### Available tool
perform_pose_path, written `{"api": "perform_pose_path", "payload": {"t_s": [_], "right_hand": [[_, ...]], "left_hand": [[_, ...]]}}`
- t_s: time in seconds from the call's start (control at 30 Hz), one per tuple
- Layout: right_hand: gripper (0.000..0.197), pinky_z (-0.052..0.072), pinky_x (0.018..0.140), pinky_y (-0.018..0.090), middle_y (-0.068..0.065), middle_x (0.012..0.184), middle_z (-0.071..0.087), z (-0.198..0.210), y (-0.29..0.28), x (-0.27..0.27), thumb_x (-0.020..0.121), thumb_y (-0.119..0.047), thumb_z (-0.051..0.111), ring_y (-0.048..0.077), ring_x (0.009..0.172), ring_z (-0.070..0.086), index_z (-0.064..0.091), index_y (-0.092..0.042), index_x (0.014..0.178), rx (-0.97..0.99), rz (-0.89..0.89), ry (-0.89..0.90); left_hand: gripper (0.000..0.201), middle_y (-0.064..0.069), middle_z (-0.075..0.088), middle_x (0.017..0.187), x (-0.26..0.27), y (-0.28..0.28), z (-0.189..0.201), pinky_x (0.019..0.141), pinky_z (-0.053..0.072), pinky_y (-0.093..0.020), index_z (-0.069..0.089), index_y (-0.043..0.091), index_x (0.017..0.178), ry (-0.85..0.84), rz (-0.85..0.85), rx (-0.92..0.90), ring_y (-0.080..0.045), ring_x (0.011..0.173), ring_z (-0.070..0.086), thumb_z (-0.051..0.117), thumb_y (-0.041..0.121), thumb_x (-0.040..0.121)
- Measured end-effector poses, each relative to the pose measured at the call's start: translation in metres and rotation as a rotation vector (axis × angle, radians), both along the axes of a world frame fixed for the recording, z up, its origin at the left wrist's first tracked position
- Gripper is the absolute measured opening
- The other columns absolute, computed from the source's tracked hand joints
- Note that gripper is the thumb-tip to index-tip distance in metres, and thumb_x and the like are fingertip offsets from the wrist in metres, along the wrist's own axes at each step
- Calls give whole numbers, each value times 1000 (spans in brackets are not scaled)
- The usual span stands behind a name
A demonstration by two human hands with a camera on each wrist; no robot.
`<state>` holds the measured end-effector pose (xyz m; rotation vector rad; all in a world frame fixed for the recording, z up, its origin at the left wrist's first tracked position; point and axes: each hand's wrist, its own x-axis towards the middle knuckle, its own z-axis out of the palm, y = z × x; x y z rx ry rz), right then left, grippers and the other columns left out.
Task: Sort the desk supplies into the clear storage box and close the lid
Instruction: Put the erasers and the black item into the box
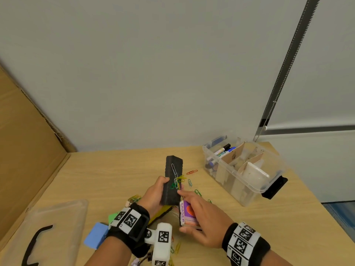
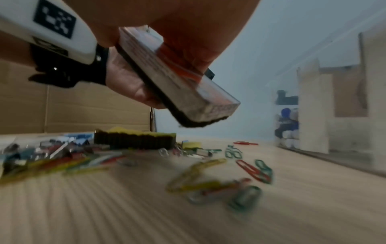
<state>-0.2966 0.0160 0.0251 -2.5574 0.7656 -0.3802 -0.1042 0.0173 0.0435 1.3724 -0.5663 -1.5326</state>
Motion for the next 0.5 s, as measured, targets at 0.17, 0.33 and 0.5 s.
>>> {"api": "perform_pose_path", "payload": {"t_s": [0.17,0.33,0.5], "right_hand": [[65,38,92,19,-8,130,43,-3,-4,-11,85,-73,38,5,107,46,31,-25,127,-85,-5,20],[61,26,93,15,-7,160,5,-1,-1,-1,86,-72,38,6,130,36,35,-20,119,-95,33,25],[70,28,105,19,-4,158,16,-1,-3,-6,86,-73,37,13,133,37,29,-18,128,-100,48,111]], "left_hand": [[42,-30,60,121,-6,5,-5,107,39,-50,57,-1,112,30,33,-3,-39,117,56,29,27,99],[46,-30,62,117,-7,4,-7,102,44,-48,58,-2,117,11,34,-1,-35,104,61,34,30,97],[42,-25,63,109,-3,3,1,97,44,-46,59,1,108,-6,33,-62,-32,98,59,28,29,100]]}}
